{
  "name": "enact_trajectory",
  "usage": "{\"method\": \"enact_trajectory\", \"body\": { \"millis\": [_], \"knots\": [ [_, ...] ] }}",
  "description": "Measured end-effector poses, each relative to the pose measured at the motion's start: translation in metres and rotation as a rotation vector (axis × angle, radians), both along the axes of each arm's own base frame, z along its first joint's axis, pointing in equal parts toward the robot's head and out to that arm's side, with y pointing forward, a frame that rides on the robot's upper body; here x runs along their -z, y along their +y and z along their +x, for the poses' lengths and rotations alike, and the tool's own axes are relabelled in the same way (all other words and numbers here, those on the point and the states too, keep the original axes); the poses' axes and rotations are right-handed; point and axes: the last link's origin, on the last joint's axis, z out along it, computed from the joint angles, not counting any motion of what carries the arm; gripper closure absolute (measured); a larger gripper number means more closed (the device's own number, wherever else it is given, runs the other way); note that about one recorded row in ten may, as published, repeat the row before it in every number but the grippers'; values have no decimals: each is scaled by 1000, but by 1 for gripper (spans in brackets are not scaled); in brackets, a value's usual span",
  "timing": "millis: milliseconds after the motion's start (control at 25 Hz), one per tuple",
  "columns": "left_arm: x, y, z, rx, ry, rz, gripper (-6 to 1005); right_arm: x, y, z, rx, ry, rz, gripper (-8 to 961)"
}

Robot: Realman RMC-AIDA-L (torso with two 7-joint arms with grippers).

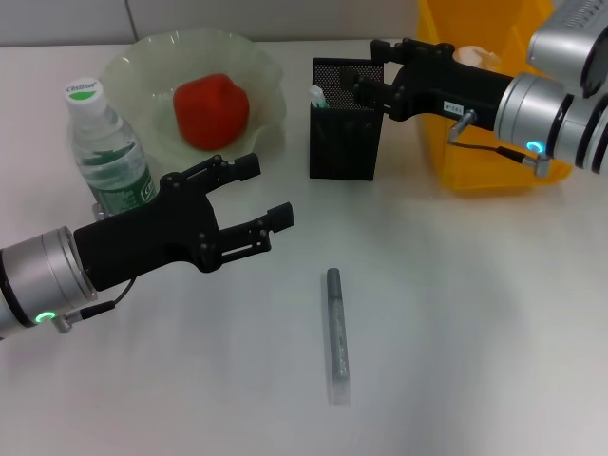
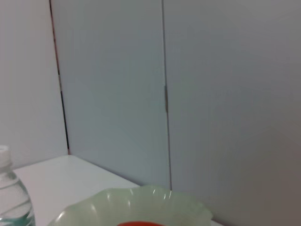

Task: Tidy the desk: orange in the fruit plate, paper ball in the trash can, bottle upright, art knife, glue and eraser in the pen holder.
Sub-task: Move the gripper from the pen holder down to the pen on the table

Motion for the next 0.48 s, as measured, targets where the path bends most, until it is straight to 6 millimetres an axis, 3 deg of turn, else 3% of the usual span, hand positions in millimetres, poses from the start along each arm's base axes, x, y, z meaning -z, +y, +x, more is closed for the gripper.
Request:
{"method": "enact_trajectory", "body": {
  "millis": [240,480],
  "knots": [
    [0,-2,1,9,-3,-8,184,-15,-4,4,9,70,29,332],
    [-2,-5,-1,33,15,-25,184,-35,-25,3,-42,193,-23,326]
  ]
}}
